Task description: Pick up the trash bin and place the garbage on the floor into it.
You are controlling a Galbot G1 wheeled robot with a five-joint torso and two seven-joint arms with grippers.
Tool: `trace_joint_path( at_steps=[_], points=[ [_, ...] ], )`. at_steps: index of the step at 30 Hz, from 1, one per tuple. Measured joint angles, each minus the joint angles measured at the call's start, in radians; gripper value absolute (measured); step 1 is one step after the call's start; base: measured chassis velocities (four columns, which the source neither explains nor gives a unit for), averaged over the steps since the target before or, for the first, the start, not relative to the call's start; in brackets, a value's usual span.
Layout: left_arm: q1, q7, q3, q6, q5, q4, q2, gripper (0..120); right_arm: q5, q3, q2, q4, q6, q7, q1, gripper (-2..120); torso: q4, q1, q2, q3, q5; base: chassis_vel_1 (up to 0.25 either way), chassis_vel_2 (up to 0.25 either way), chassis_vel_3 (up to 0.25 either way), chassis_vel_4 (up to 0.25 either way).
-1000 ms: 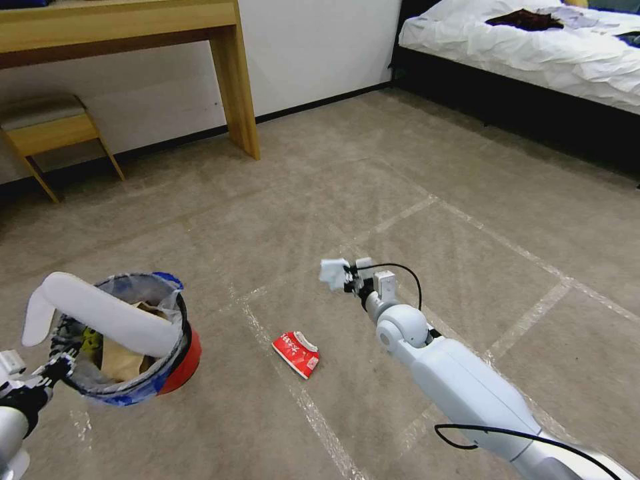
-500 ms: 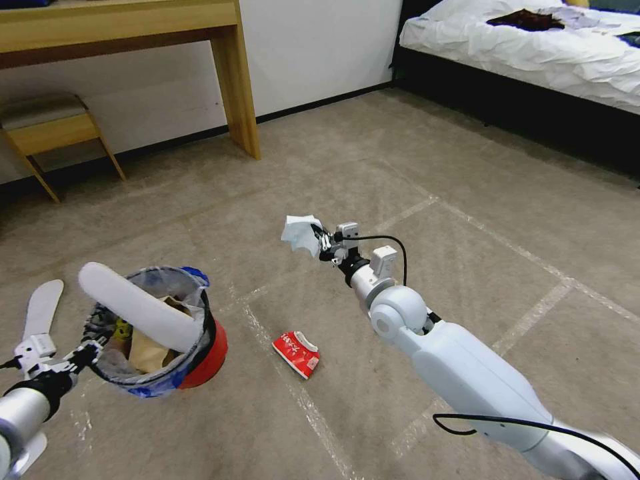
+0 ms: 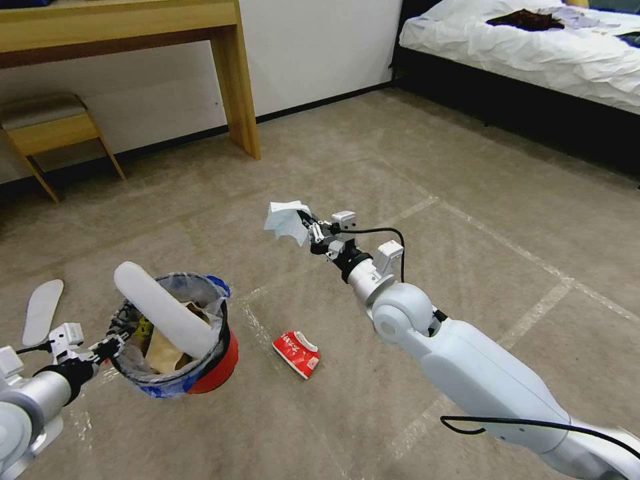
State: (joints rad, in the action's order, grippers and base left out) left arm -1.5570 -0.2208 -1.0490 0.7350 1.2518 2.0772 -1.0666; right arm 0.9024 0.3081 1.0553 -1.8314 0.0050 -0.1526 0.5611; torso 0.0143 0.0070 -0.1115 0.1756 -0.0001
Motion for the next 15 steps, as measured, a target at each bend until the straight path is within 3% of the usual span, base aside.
trace_joint_path(
  at_steps=[8, 15],
  points=[
    [0.021, -0.001, 0.028, 0.001, 0.003, -0.029, 0.033, 0, 0.065, 0.12, 0.027, -0.046, -0.003, 0.001, -0.066, 0, -0.0001, 0.0, 0.0, 0.0, -0.0001, 0.0, 0.0, 0.0, 0.0],
    [0.03, -0.003, 0.034, 0.001, 0.005, -0.041, 0.042, 0, 0.127, 0.311, 0.094, -0.064, -0.092, -0.084, -0.188, 0, -0.0002, 0.0, 0.0, 0.0, -0.0002, 0.0, 0.0, 0.0, 0.0]
  ],
)
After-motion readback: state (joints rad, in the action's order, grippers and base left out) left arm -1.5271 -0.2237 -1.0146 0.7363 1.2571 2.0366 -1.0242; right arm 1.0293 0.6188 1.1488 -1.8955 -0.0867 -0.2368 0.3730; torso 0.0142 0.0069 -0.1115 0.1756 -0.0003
